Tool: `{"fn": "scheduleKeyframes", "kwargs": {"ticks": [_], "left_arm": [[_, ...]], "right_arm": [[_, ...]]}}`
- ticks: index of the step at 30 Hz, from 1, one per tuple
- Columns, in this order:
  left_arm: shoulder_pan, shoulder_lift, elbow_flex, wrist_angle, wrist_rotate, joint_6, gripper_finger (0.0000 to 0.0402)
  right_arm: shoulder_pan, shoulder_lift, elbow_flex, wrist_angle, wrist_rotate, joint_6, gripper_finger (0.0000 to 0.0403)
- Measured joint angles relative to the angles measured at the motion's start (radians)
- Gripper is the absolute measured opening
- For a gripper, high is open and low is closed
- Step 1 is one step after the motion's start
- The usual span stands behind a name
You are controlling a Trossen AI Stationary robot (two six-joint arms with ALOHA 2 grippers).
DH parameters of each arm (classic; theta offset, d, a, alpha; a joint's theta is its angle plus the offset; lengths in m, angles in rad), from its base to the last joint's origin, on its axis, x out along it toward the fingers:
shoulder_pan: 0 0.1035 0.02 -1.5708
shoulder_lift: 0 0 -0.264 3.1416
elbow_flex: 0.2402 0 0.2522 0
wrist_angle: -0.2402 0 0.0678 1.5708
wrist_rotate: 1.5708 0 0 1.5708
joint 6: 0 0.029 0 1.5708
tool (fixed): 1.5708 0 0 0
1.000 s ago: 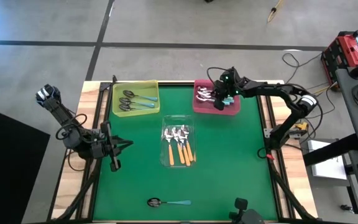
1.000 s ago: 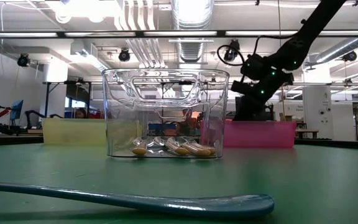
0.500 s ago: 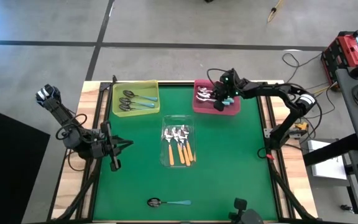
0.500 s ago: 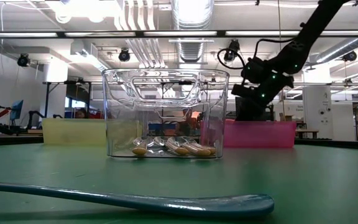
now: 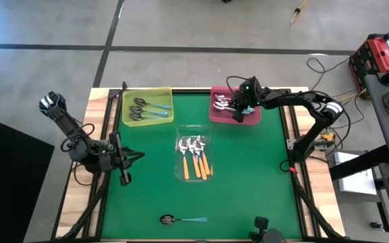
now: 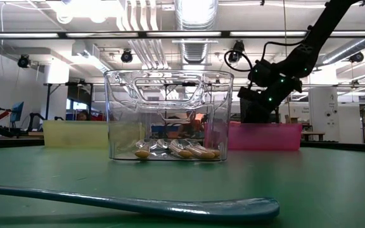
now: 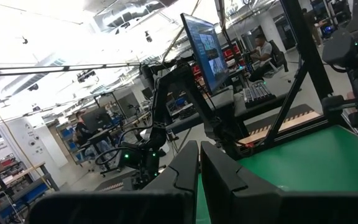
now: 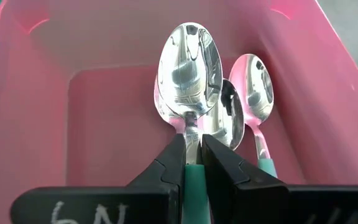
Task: Sort silverware by color (type)
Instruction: Put the light blue spoon into the pink bin
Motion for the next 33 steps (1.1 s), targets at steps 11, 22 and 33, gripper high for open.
{"fn": "scheduleKeyframes", "kwargs": {"ticks": [11, 22, 33], "left_arm": [[0.0, 0.0, 0.0, 0.0, 0.0, 0.0, 0.0], [0.0, 0.0, 0.0, 0.0, 0.0, 0.0, 0.0], [0.0, 0.0, 0.0, 0.0, 0.0, 0.0, 0.0]], "right_arm": [[0.0, 0.0, 0.0, -0.023, -0.038, 0.042, 0.0029], [0.0, 0.0, 0.0, -0.092, -0.038, 0.041, 0.0029], [0.0, 0.0, 0.0, -0.101, -0.038, 0.056, 0.0029]]}}
